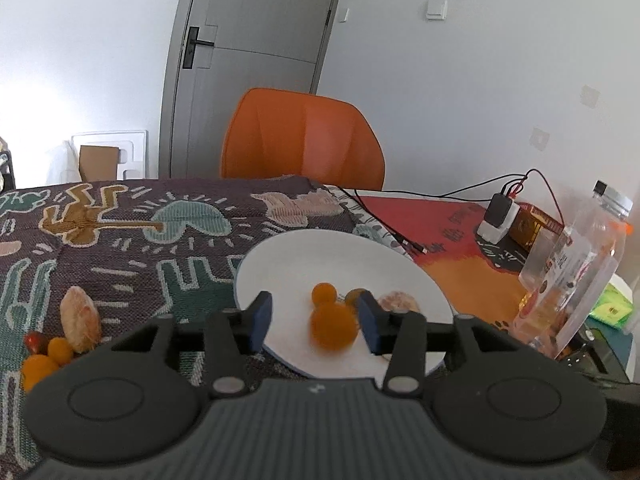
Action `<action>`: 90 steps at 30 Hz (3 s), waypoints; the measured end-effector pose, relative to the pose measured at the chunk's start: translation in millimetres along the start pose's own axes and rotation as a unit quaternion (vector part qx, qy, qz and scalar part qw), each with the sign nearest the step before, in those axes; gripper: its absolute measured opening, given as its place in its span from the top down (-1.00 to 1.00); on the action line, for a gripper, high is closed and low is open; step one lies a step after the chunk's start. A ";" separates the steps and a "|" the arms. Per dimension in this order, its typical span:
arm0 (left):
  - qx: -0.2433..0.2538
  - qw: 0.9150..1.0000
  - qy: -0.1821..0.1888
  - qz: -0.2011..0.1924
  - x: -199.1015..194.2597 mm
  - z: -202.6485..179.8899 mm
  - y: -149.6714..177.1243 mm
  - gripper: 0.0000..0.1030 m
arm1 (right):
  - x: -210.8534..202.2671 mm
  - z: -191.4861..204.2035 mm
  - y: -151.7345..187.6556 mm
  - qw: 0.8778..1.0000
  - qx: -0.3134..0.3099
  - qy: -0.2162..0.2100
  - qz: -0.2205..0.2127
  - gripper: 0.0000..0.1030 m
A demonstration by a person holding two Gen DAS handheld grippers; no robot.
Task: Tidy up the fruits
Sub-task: 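Carry both oranges onto the white plate and open both tools, then move the left tool toward an orange while the right tool reaches a red fruit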
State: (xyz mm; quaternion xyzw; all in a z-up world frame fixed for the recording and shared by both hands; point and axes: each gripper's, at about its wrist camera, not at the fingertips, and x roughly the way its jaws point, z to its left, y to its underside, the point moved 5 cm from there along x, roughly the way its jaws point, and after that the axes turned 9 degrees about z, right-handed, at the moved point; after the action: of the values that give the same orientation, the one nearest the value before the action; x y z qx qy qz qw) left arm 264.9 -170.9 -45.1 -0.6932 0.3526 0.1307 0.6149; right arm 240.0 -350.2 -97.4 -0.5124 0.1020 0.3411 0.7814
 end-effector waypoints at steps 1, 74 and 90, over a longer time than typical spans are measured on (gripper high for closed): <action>-0.003 1.000 -0.004 0.000 -2.0 3.0 0.2 -0.05 | 0.2 0.4 0.1 1.000 0.000 0.000 0.000 0.17; -0.175 0.976 -0.124 -0.037 -116.2 223.2 80.1 -0.27 | 139.5 183.7 40.8 0.966 -0.189 -0.068 0.163 0.24; -0.185 0.976 -0.114 -0.026 -99.4 228.5 73.8 -0.27 | 167.2 196.7 39.1 0.960 -0.207 -0.080 0.174 0.56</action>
State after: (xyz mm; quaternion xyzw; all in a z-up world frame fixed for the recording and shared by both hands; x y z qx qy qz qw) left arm 203.4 77.9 -87.9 -0.7843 0.2316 0.2556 0.5157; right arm 302.4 -97.8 -121.8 -0.6081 0.0537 0.5252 0.5928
